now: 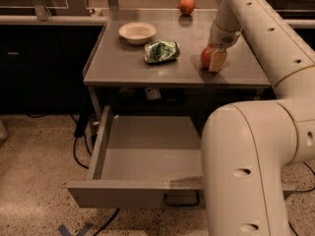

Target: Place apple into top drawer

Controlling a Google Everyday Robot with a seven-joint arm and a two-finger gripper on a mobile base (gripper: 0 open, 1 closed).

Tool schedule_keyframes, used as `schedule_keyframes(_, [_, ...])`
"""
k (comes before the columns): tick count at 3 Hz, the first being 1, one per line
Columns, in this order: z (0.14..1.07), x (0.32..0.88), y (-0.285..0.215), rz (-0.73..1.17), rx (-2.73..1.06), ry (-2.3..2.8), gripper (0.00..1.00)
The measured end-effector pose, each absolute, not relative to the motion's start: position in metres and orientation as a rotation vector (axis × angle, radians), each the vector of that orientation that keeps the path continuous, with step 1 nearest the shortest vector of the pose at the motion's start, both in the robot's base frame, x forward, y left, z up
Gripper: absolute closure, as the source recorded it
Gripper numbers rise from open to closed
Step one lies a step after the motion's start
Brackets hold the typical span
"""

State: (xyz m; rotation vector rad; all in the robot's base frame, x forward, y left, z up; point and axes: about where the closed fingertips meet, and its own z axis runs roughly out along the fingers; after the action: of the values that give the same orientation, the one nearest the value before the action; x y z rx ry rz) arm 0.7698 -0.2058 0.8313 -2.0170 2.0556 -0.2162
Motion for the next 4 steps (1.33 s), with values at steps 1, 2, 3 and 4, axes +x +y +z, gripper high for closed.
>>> schedule_keyframes(1, [0.849,0.764,-0.209,-0.242,-2.017,2.047,1.00])
schedule_keyframes(2, [0.883,0.751,-0.215,-0.292,-2.008,2.026,1.00])
schedule_keyframes(3, [0.906,0.733,-0.217,-0.301,-2.016,2.007,1.00])
schedule_keyframes(4, [0.922,0.707,-0.219,-0.301,-2.006,1.998,1.00])
